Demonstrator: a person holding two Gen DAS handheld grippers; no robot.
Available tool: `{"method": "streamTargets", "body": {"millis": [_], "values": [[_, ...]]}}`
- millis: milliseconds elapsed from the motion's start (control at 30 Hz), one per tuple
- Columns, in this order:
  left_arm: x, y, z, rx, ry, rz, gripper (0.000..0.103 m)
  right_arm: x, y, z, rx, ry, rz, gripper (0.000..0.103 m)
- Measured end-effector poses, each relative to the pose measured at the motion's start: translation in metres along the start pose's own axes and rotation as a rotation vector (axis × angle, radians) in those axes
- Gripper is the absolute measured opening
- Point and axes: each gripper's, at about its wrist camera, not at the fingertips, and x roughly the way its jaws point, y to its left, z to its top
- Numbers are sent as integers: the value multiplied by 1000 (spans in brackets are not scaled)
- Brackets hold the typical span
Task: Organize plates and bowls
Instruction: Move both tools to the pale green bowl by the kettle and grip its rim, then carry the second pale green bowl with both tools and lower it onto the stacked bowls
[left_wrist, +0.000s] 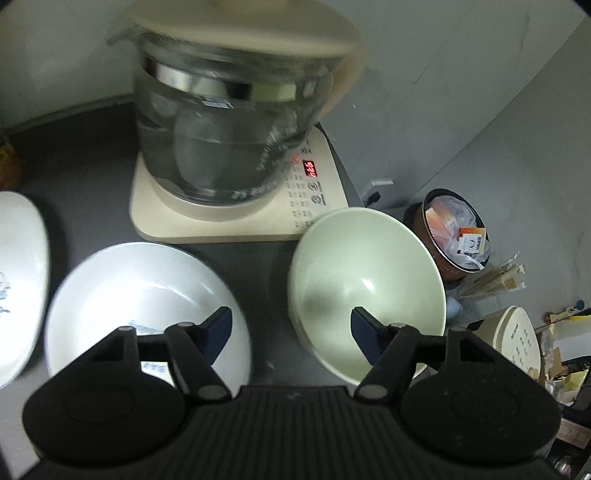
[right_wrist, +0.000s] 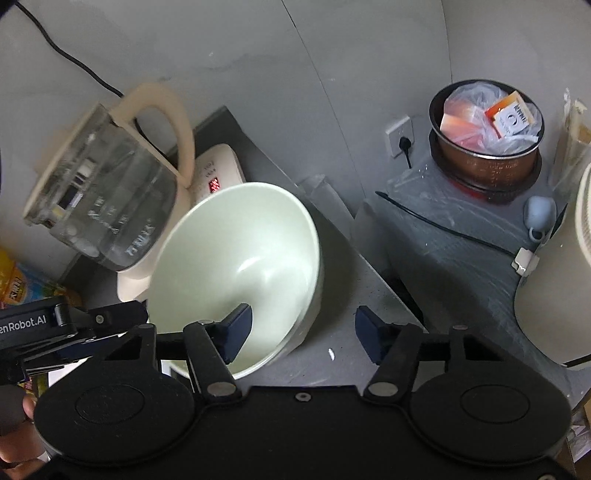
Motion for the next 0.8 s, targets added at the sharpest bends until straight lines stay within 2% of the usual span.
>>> {"method": "streamTargets", "body": {"millis": [67, 200, 333, 500, 567, 700, 800], "values": [[10, 0, 1, -12, 25, -4, 57, 6, -1, 1, 3, 17, 4, 51], [24, 0, 2, -33, 49, -4, 43, 16, -3, 2, 7, 39, 2, 49], [34, 0, 2, -40, 67, -1, 29, 23, -5, 1, 9, 56, 11, 40], [44, 1, 2, -47, 79, 28, 19, 27, -5, 3, 5, 62, 24, 31], [48, 2, 3, -64, 95, 8, 14, 28, -4, 3, 4, 60, 29, 24], [51, -4, 6, -41, 108, 19, 10, 21, -1, 4, -12, 20, 22, 24], [44, -5, 7, -34, 95, -4, 10, 12, 2, 5, -32, -8, 23, 24]]}}
